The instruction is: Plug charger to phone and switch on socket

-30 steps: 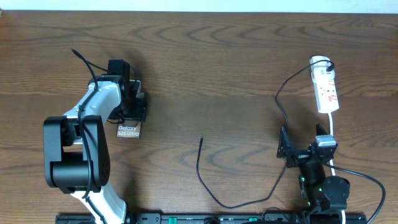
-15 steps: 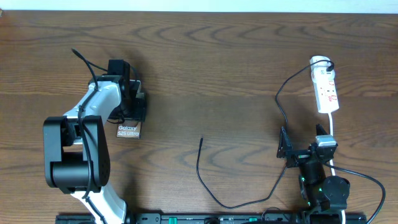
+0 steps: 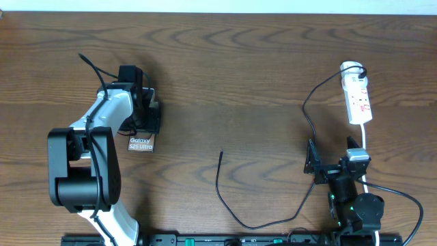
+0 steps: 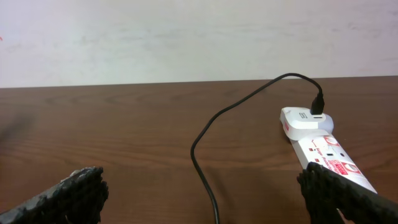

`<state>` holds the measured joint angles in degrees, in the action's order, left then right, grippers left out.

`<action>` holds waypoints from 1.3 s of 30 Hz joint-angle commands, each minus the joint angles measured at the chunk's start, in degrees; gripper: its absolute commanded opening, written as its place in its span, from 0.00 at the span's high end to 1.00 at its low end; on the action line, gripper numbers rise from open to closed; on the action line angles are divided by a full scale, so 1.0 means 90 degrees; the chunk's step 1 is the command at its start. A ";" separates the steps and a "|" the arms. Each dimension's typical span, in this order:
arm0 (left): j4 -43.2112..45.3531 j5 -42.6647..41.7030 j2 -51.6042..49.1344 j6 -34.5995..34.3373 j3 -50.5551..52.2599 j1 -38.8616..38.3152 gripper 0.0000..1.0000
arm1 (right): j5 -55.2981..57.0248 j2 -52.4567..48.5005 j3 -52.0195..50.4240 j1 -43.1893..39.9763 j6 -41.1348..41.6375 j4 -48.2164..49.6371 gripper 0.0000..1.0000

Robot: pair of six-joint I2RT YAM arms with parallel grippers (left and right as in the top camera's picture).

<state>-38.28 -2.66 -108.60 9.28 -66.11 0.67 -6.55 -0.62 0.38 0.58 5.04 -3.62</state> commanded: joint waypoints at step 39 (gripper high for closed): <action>0.0073 -0.0301 0.0056 0.0034 -0.0238 0.0032 0.93 | 0.0046 0.0034 -0.0007 -0.0061 0.0056 -0.0027 0.01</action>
<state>-38.09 -3.25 -108.53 9.28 -66.35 0.67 -6.55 -0.62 0.38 0.58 5.04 -3.62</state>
